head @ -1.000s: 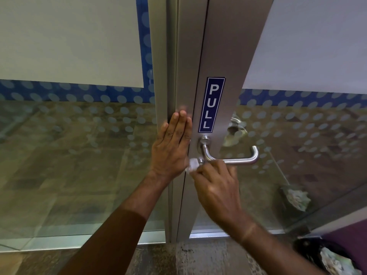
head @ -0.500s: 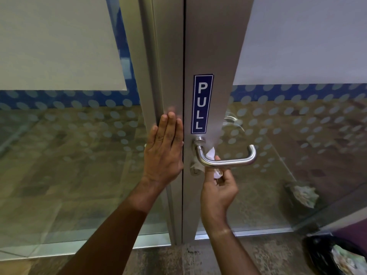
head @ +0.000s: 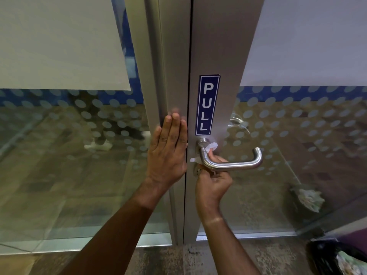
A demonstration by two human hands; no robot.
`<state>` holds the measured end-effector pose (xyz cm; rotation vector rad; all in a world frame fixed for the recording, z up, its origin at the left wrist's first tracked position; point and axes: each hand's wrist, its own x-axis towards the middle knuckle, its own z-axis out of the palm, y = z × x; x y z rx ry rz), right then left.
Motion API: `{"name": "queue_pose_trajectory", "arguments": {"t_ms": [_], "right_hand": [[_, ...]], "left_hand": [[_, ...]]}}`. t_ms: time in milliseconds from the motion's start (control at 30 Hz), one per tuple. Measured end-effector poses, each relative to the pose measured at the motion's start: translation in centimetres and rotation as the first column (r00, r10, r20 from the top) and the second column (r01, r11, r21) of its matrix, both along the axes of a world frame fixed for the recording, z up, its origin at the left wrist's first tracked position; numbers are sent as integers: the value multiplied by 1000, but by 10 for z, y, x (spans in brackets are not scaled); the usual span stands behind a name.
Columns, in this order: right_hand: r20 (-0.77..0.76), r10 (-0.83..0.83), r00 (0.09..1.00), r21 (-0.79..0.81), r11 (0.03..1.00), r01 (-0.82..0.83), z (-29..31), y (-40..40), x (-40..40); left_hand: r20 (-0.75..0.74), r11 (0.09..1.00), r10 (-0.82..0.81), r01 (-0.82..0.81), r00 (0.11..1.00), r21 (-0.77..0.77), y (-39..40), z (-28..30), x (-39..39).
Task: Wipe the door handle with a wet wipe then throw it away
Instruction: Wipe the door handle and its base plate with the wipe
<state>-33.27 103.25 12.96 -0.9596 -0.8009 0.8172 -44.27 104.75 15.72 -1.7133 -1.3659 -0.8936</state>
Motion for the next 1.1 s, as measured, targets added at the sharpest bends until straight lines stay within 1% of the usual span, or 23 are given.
{"name": "queue_pose_trajectory", "arguments": {"t_ms": [100, 267, 333, 500, 600, 767, 867, 933, 1000, 1100], "right_hand": [[18, -14, 1000, -25, 1000, 14, 0, -3, -1], [-47, -55, 997, -160, 986, 46, 1, -8, -7], [-50, -71, 996, -208, 976, 59, 0, -8, -8], [-86, -109, 990, -228, 970, 87, 0, -8, -13], [-106, -91, 990, -230, 971, 64, 1, -10, -15], [-156, -65, 986, -161, 986, 39, 6, -11, -19], [-169, -12, 986, -130, 991, -10, 9, -12, -17], [-183, -2, 983, -162, 986, -28, 9, -10, -12], [-209, -14, 978, -233, 972, -35, 8, -8, -7], [-302, 9, 953, -287, 953, -100, 8, -7, -3]], "left_hand": [[5, 1000, -2, 2, 1000, 6, 1, 0, 1], [5, 1000, 5, -5, 1000, 8, 0, -1, 1], [3, 1000, 6, -6, 1000, 6, 0, -1, 1], [-1, 1000, 0, 0, 1000, -6, 0, 0, 1], [-6, 1000, 5, -5, 1000, -7, -1, 0, 0], [13, 1000, -17, 17, 1000, 0, 1, -1, 0], [15, 1000, -20, 20, 1000, 2, 2, -2, 0], [16, 1000, -19, 19, 1000, 0, 1, -1, 0], [17, 1000, -20, 20, 1000, 1, 1, 0, 0], [14, 1000, -14, 14, 1000, -2, -1, 0, 1]]}}
